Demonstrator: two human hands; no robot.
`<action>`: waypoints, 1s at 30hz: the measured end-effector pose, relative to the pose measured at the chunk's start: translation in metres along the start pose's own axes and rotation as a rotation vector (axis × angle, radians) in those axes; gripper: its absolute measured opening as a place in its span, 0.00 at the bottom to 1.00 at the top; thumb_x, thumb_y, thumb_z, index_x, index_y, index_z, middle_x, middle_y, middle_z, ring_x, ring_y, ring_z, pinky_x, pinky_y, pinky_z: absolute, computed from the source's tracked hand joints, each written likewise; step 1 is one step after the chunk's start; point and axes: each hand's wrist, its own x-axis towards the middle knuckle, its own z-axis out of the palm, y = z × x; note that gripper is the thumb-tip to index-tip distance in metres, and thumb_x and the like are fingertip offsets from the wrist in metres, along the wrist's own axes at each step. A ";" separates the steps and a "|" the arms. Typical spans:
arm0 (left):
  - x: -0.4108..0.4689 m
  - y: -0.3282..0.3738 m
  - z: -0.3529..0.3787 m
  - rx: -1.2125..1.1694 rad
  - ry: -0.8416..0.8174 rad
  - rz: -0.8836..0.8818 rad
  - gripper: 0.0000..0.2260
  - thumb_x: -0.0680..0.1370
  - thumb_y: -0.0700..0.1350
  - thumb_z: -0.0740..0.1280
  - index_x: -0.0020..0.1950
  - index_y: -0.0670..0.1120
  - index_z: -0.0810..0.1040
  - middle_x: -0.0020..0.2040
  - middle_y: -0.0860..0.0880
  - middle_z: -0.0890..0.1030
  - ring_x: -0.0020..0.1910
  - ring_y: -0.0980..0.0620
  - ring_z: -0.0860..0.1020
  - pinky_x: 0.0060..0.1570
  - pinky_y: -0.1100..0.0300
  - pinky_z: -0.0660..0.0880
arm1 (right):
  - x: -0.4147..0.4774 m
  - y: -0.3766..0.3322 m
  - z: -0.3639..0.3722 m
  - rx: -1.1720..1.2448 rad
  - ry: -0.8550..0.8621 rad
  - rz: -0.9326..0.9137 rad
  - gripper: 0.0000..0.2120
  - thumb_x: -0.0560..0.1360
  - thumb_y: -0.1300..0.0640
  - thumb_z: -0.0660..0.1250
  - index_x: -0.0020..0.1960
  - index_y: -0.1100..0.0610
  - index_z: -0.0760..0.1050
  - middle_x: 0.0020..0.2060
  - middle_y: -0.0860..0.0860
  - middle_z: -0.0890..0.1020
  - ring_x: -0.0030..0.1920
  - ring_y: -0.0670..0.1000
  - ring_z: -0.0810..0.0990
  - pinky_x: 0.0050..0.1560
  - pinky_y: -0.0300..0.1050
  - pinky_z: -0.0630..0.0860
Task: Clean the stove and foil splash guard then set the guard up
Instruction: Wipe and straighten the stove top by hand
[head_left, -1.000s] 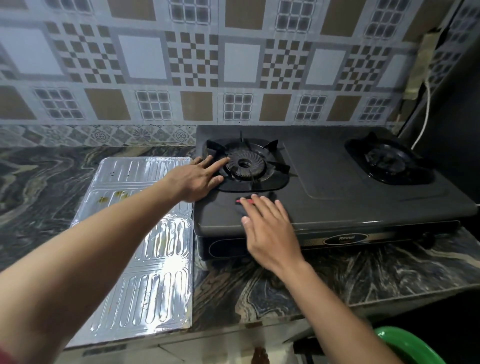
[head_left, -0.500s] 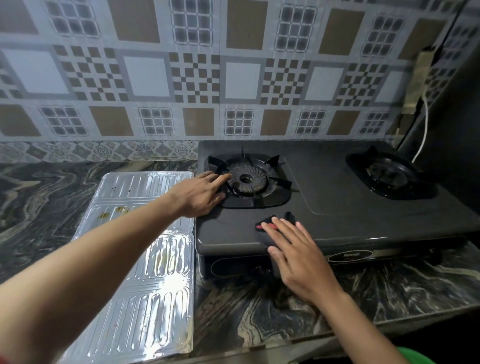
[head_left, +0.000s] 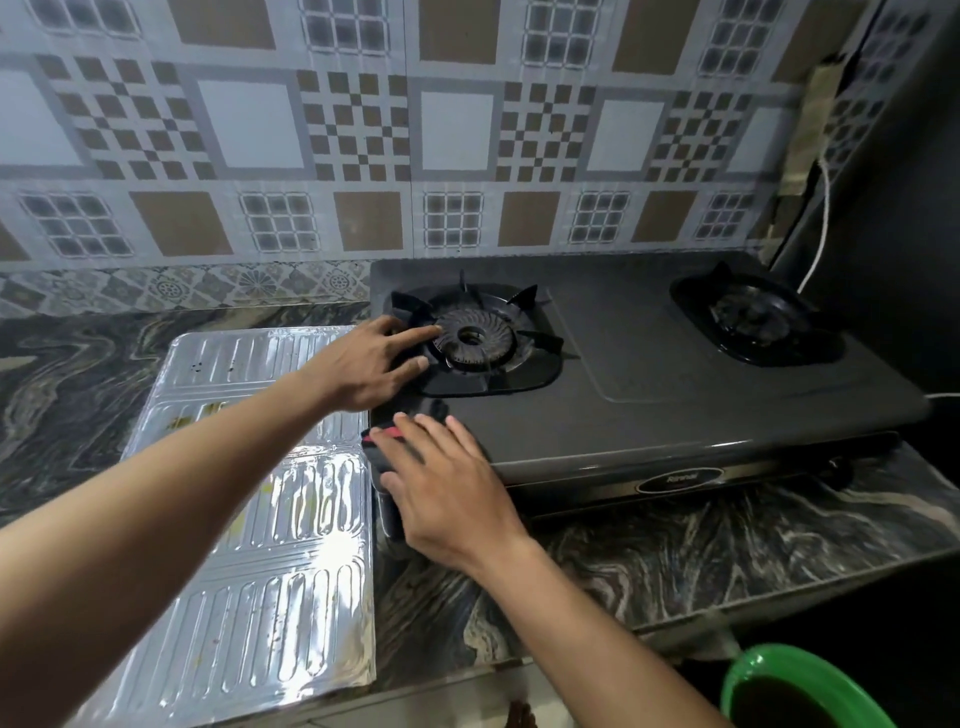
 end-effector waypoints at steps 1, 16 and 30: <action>0.000 0.001 0.000 -0.017 0.003 0.005 0.27 0.81 0.65 0.49 0.79 0.62 0.58 0.71 0.41 0.70 0.67 0.40 0.72 0.68 0.45 0.69 | -0.002 0.005 -0.001 0.006 -0.011 -0.028 0.24 0.81 0.48 0.53 0.76 0.52 0.64 0.75 0.55 0.68 0.75 0.55 0.63 0.76 0.56 0.56; -0.053 0.069 -0.017 -0.145 0.140 -0.090 0.23 0.77 0.49 0.64 0.74 0.51 0.73 0.72 0.47 0.73 0.70 0.46 0.70 0.69 0.51 0.68 | -0.024 0.071 -0.052 0.587 0.175 0.332 0.11 0.81 0.61 0.61 0.58 0.55 0.80 0.53 0.48 0.78 0.53 0.46 0.77 0.59 0.43 0.73; -0.078 0.132 -0.069 -1.002 0.310 -0.244 0.24 0.72 0.53 0.70 0.54 0.33 0.73 0.48 0.35 0.82 0.48 0.41 0.82 0.55 0.40 0.77 | -0.010 0.064 -0.116 1.711 0.082 0.385 0.12 0.82 0.60 0.59 0.61 0.60 0.78 0.51 0.58 0.85 0.50 0.54 0.83 0.50 0.47 0.80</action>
